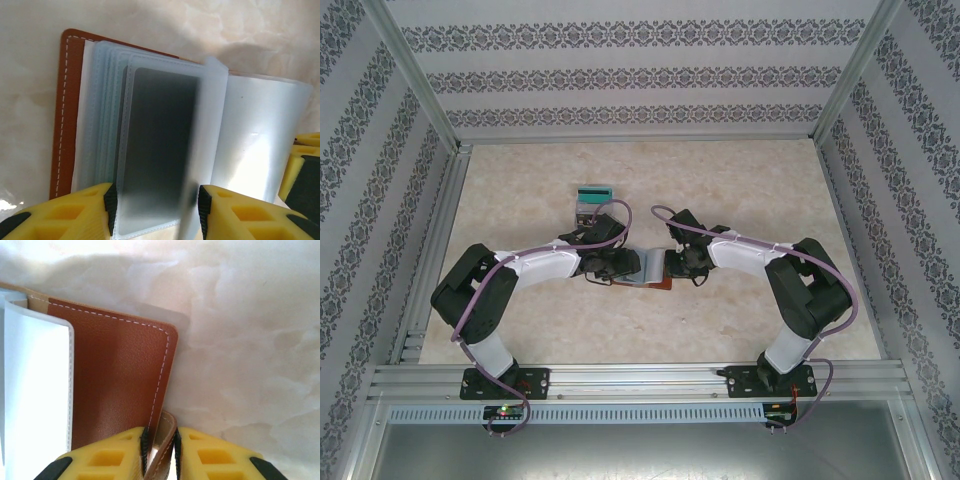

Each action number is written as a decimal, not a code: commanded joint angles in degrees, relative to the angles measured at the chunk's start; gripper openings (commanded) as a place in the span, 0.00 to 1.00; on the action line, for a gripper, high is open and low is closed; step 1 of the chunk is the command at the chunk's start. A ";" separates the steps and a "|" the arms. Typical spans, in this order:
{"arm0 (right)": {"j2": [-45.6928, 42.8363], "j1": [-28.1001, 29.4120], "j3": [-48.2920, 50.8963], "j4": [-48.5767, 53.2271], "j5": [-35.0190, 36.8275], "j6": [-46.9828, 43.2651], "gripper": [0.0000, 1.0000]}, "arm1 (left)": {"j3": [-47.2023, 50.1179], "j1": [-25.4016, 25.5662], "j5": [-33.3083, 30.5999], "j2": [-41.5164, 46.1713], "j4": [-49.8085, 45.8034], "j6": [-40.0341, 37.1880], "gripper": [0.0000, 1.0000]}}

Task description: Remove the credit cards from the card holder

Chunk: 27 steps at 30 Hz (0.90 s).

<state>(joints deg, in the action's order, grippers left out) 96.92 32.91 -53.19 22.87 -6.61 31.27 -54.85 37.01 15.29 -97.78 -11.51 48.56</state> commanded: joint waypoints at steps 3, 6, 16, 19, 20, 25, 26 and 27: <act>0.71 0.96 0.63 -0.15 0.81 0.15 0.25 | -0.21 -0.01 2.36 1.78 3.05 -1.09 0.57; 0.81 0.97 0.54 -0.27 0.81 0.11 0.25 | -0.36 0.16 2.68 1.96 3.54 -1.27 0.69; 0.81 0.98 0.54 -0.22 0.81 0.20 0.25 | -1.90 1.02 3.54 2.48 3.64 -2.17 0.73; 0.89 1.01 0.68 -0.30 0.81 0.26 0.25 | -2.92 1.30 3.44 2.72 2.69 -2.70 0.73; 0.90 1.00 0.63 -0.33 0.82 0.25 0.25 | -3.24 1.39 3.35 2.83 2.54 -2.82 0.73; 1.03 1.02 0.64 -0.48 0.81 0.29 0.25 | -4.21 1.83 3.52 2.99 1.89 -3.20 0.74; 1.07 1.02 0.71 -0.49 0.81 0.29 0.25 | -4.21 1.89 3.67 2.96 1.99 -3.29 0.74; 1.14 0.96 0.67 -0.53 0.81 0.28 0.25 | -4.38 1.92 3.74 2.81 1.79 -3.34 0.74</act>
<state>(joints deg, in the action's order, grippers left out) 96.99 32.91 -53.10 22.87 -6.39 31.29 -57.60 37.93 18.02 -96.14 -9.43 46.72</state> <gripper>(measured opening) 0.249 0.738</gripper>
